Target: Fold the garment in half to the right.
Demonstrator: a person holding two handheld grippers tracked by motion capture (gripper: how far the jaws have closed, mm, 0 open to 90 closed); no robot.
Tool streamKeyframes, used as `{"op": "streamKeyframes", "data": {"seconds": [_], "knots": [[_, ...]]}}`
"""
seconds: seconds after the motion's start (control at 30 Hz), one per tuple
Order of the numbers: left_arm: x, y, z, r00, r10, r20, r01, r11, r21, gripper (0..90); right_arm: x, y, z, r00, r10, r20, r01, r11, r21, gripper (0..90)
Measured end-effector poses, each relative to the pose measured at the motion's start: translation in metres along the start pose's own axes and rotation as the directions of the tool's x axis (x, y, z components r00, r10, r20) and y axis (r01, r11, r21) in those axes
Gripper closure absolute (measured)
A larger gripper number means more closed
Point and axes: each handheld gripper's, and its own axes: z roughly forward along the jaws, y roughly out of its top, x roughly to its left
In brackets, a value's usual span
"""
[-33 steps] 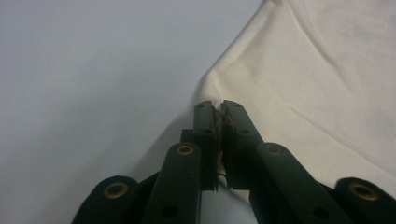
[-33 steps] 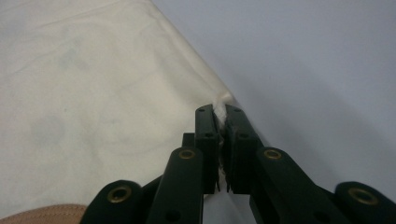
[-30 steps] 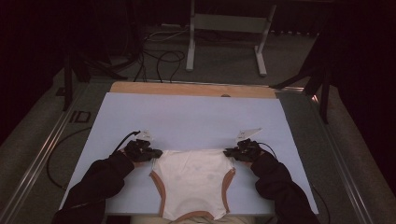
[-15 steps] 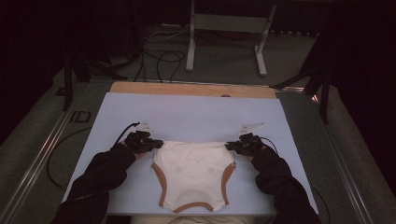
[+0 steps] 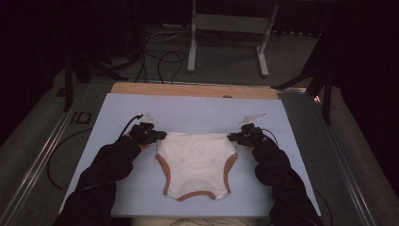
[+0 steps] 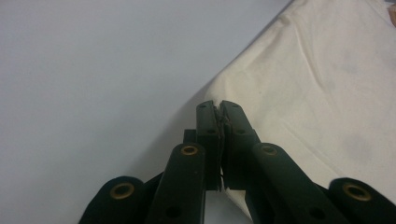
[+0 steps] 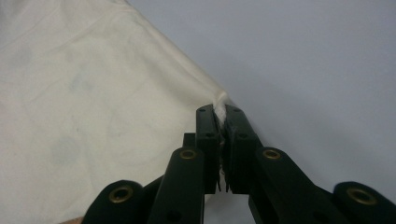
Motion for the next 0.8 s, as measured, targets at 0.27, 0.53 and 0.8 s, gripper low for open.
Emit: {"op": "streamKeyframes", "data": {"seconds": [0.27, 0.53, 0.8], "knots": [[0.008, 0.007, 0.010, 0.9997, -0.019, -0.016, 0.019, 0.9998, -0.008, 88.1, -0.012, 0.003, 0.007, 0.9993, 0.031, 0.020, -0.031, 1.000, 0.001, 85.8], [0.012, 0.009, 0.012, 0.9990, -0.031, -0.032, 0.030, 0.9994, -0.019, 88.0, -0.019, 0.007, 0.011, 0.9987, 0.040, 0.033, -0.040, 0.999, 0.000, 85.8], [0.016, 0.014, 0.015, 0.9981, -0.048, -0.038, 0.047, 0.9985, -0.027, 88.0, -0.024, 0.013, 0.013, 0.9977, 0.055, 0.040, -0.055, 0.998, 0.002, 85.8]]}}
